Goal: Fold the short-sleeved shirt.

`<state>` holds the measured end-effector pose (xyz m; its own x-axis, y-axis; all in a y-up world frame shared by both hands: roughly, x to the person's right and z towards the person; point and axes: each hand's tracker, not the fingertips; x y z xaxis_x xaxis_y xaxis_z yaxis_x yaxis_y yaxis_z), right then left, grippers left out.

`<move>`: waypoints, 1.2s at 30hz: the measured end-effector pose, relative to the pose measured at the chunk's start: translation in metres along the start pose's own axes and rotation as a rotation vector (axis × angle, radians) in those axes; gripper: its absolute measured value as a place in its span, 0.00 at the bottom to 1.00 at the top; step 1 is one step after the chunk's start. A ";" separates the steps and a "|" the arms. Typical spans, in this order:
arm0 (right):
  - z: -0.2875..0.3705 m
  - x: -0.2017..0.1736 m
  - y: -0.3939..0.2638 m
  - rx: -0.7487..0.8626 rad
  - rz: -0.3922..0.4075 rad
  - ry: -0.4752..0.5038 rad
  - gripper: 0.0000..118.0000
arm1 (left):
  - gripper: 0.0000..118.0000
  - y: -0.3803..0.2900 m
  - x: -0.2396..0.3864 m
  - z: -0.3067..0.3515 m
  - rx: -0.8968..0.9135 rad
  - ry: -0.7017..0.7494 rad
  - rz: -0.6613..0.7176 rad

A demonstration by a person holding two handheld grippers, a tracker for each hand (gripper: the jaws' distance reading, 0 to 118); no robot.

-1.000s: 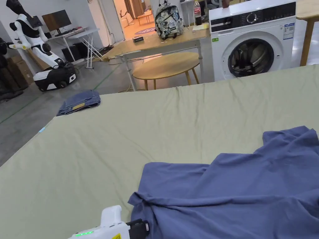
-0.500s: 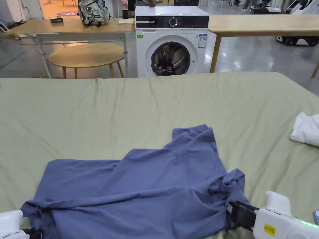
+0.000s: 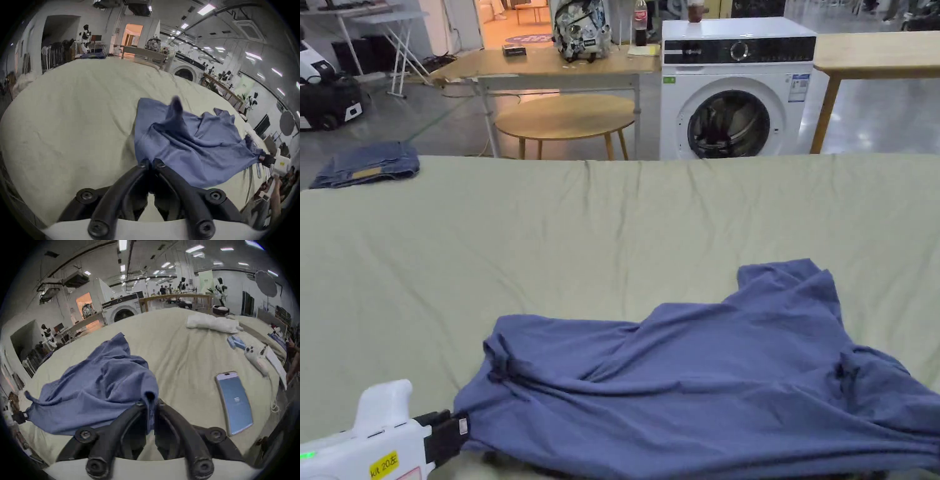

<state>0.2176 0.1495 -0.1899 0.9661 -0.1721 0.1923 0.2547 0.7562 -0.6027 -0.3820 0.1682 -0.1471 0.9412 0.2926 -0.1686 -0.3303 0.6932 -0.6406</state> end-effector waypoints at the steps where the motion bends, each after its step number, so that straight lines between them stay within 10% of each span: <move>1: 0.009 0.002 -0.003 0.004 0.001 -0.005 0.05 | 0.00 -0.003 -0.001 0.010 0.009 -0.019 0.001; 14: 0.067 0.043 -0.086 -0.067 -0.032 -0.066 0.06 | 0.02 -0.100 -0.015 0.075 -0.040 -0.067 -0.053; 17: 0.064 0.043 -0.093 -0.084 0.004 -0.070 0.54 | 0.59 -0.110 -0.012 0.077 -0.036 -0.039 -0.066; 19: 0.075 0.046 -0.090 -0.054 -0.006 -0.024 0.61 | 0.70 -0.105 -0.008 0.091 0.010 -0.073 -0.074; 31: 0.160 -0.047 -0.018 0.255 0.264 0.236 0.60 | 0.58 -0.060 0.078 0.188 0.453 -0.086 -0.115; 34: 0.157 -0.066 -0.018 0.242 0.315 0.278 0.15 | 0.03 -0.057 0.093 0.189 0.454 -0.030 -0.177; 36: 0.151 -0.074 -0.020 0.242 0.319 0.287 0.00 | 0.00 -0.058 0.102 0.187 0.455 -0.006 -0.188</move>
<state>0.1345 0.2424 -0.0756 0.9755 -0.0491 -0.2147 -0.0402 0.9187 -0.3929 -0.2798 0.2807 0.0129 0.9875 0.1382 -0.0761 -0.1537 0.9515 -0.2667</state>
